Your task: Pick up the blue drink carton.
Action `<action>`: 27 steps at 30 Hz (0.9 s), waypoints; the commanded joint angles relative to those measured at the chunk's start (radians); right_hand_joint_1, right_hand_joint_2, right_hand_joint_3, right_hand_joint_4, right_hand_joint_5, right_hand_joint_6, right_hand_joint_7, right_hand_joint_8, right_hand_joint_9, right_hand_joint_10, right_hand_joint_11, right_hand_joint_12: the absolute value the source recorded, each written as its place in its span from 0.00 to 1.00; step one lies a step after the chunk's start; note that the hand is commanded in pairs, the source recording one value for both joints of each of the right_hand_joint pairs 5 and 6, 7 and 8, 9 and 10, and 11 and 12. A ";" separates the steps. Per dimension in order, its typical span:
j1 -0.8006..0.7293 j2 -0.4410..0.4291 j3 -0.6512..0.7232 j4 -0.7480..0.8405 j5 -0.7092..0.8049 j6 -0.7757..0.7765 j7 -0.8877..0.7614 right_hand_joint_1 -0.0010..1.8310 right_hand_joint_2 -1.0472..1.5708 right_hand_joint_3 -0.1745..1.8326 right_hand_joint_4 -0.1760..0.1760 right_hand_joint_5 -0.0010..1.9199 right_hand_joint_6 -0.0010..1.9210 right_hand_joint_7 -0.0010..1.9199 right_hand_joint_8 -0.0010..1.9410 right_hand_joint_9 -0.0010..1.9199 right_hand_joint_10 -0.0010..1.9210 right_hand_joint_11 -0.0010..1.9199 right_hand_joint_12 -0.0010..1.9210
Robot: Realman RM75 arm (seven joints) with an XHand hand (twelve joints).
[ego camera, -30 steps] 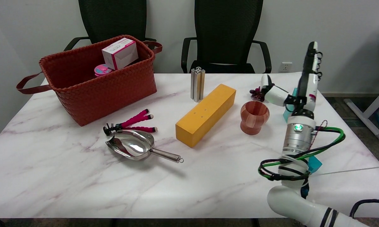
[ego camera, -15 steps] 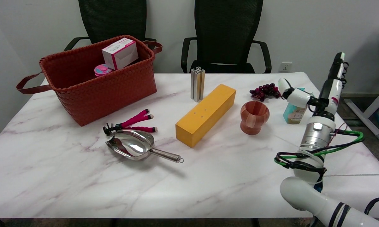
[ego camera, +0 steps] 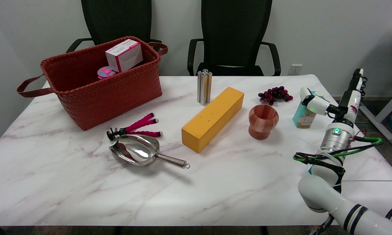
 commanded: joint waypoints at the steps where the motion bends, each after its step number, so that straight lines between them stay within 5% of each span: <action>1: 0.102 0.020 0.044 -0.179 0.132 -0.186 0.008 0.65 0.50 0.45 0.50 0.00 0.00 0.00 0.00 0.00 0.00 0.00 0.00; 27: 0.094 0.018 0.033 -0.157 0.229 -0.311 0.008 0.65 0.52 0.42 0.50 0.00 0.00 0.00 0.00 0.00 0.00 0.00 0.00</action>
